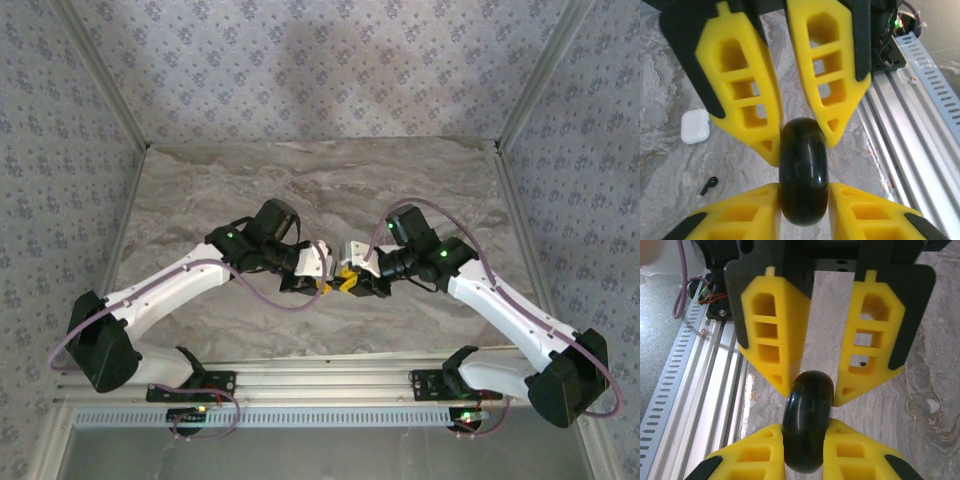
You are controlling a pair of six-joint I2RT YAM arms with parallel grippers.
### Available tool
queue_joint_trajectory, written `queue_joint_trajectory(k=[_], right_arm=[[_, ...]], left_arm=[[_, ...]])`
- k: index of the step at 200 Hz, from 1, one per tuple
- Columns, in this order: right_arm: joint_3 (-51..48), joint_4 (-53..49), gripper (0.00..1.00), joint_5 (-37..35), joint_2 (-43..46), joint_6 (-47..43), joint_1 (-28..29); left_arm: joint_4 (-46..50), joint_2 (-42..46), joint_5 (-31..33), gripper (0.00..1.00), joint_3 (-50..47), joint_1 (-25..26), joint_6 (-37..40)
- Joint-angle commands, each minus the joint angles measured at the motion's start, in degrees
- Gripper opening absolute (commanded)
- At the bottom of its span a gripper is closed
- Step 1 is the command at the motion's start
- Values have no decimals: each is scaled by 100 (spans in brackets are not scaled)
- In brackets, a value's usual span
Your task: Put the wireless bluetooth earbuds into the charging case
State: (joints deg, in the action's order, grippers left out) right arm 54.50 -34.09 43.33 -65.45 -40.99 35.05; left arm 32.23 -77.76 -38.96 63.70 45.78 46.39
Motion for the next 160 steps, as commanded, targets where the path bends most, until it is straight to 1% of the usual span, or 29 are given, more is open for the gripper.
queue_joint_trajectory(k=[1,18,27,39,50,60,82,106,125,160], right_arm=[[-53,379,17,78,139,3,2],[-131,491,20,47,230,102,-23],[-195,669,26,-35,313,264,-58],[-344,958,35,-134,474,573,-98],[-586,1271,41,-199,700,809,-160],[-868,1555,44,-246,940,991,-208],[-1436,2075,47,-251,1500,1390,-335],[-1928,2736,49,-7,1993,1926,-486],[-2143,3099,50,205,2150,2199,-549],[-2106,3078,50,533,2006,2306,-560]], left_arm=[[38,-12,-220,25,74,85,-25],[-101,14,-167,22,-10,80,-125],[-273,44,-156,19,-109,72,-263],[-608,80,-202,18,-300,47,-499],[-907,118,-274,18,-460,46,-753],[-1229,171,-364,18,-622,45,-1031],[-1999,275,-518,18,-987,28,-1665],[-2846,375,-646,17,-1405,28,-2276],[-3214,412,-713,18,-1568,28,-2492],[-3337,437,-804,18,-1607,34,-2566]])
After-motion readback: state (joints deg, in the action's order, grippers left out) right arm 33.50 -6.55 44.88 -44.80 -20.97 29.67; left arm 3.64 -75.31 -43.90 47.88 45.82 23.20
